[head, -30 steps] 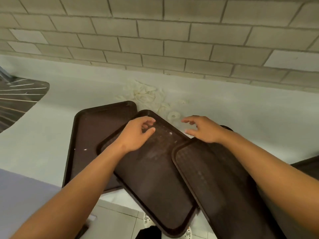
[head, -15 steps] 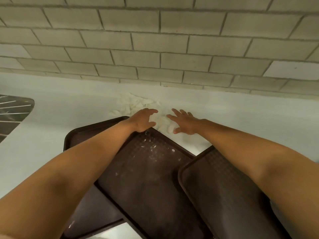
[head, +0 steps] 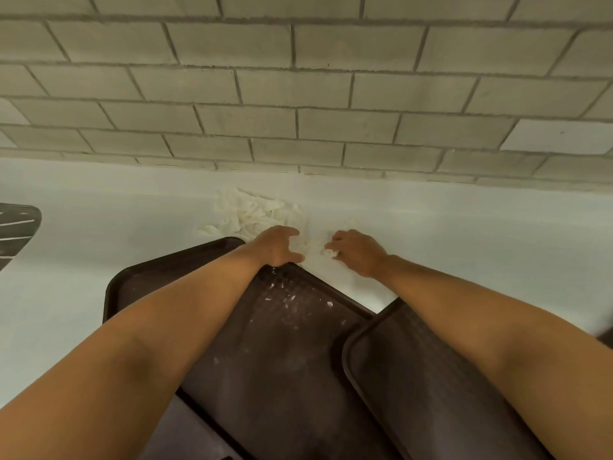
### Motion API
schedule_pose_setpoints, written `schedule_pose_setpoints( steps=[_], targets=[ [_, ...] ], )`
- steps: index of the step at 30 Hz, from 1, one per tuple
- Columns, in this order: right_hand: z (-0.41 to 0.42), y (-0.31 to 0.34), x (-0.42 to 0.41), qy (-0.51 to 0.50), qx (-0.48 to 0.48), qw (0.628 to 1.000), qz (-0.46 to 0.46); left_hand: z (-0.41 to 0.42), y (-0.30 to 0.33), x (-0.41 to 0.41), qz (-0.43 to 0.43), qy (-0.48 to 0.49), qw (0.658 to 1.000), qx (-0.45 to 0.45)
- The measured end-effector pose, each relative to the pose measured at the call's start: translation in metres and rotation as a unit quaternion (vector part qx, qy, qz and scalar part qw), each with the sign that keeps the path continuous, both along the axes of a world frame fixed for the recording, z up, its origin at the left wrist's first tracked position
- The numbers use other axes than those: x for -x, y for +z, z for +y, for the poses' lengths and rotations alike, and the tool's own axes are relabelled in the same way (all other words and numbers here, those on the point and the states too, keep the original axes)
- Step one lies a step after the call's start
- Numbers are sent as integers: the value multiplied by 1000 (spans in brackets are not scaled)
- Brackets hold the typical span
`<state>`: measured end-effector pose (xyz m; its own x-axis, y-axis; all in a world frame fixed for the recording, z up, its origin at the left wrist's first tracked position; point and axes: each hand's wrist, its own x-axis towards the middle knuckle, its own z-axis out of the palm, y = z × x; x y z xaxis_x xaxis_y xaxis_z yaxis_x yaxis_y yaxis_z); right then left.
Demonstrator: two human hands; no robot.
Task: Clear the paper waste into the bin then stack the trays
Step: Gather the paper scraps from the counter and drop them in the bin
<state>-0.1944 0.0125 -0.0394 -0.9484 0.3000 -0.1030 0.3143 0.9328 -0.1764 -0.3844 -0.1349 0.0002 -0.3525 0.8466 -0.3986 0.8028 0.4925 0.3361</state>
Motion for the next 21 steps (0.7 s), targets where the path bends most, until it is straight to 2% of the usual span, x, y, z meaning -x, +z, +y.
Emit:
schedule_pose_setpoints(
  steps=[5,9,16,21],
  targets=[
    [6,-2,-26,-10,-18,999,36,16,4,-23,71,-16,996,59],
    [16,6,-41,-43,25,998,39,22,0,-36,106,-30,994,25],
    [36,37,-56,-152,140,974,88,18,0,-36,29,-15,999,-36],
    [49,56,-51,-162,139,973,86,11,14,-30,-30,30,992,-122]
  ],
)
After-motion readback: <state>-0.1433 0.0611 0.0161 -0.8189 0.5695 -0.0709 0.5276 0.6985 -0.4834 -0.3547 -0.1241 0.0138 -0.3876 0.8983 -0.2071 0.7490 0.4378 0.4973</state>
